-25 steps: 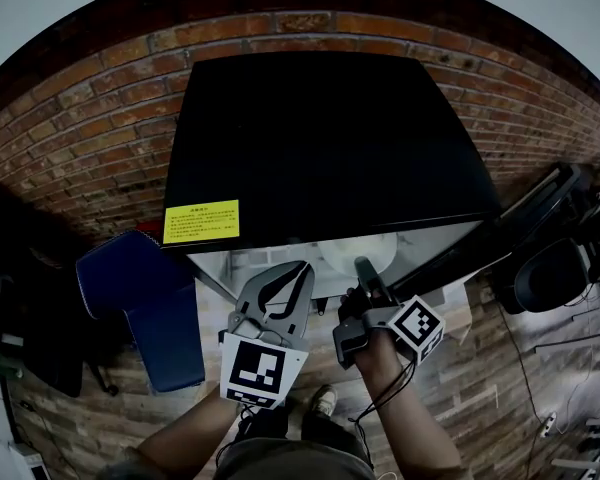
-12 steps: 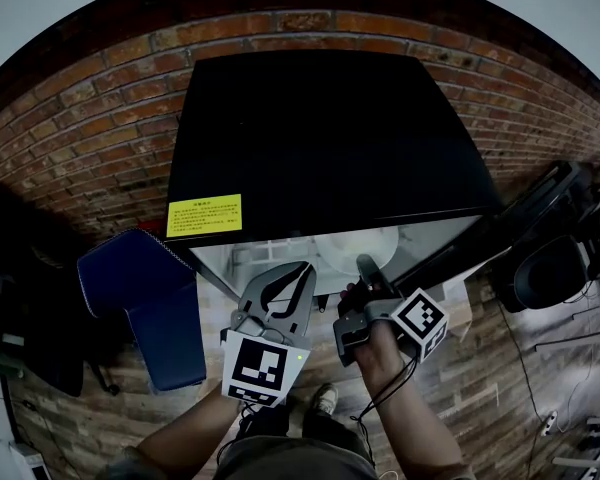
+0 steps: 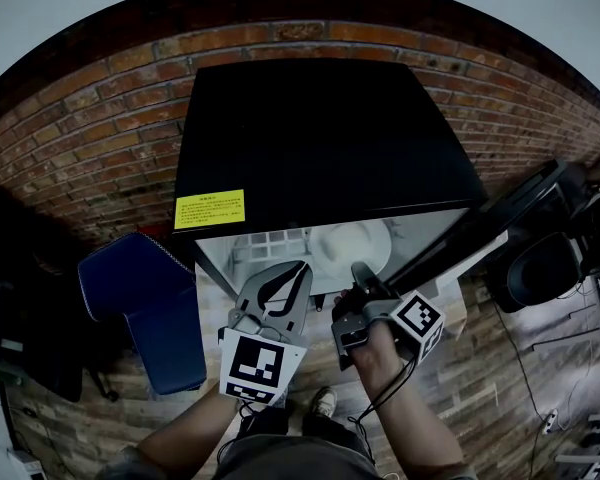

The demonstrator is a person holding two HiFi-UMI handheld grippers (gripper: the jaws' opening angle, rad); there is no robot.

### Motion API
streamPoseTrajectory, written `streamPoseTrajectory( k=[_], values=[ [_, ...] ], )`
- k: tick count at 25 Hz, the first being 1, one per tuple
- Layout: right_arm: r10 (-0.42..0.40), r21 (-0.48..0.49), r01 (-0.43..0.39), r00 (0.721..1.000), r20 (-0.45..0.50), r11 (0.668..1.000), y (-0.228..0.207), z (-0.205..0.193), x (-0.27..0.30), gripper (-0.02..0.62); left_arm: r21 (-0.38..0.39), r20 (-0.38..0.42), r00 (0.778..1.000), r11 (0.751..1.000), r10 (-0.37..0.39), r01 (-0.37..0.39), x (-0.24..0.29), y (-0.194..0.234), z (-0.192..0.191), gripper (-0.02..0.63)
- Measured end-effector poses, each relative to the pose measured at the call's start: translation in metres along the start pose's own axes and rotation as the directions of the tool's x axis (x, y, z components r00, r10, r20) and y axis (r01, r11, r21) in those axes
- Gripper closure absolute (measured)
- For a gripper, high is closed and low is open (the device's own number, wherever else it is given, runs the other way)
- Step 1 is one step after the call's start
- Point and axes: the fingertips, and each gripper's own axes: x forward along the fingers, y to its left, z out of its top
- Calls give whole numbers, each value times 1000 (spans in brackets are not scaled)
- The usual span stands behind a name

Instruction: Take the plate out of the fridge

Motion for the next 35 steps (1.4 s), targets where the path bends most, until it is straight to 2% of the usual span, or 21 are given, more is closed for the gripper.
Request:
streamPoseTrajectory(
  k=[12,22,29,35],
  values=[
    [51,19,-52,998,31,998,50,8,-55,555,22,49,998,999,-28,27,-5,-17,25,583],
    [89,23,-91,992,93,996,70,31,-124,555,60,96,988,991,-125,120,1,-57,50,583],
    [95,26,-102,977,192,994,72,57,-166,555,86,125,970,976,-208,198,12,-89,66,583],
    [96,38,-112,952,290,993,67,80,-207,555,104,139,944,953,-299,286,19,-127,77,583]
  ],
)
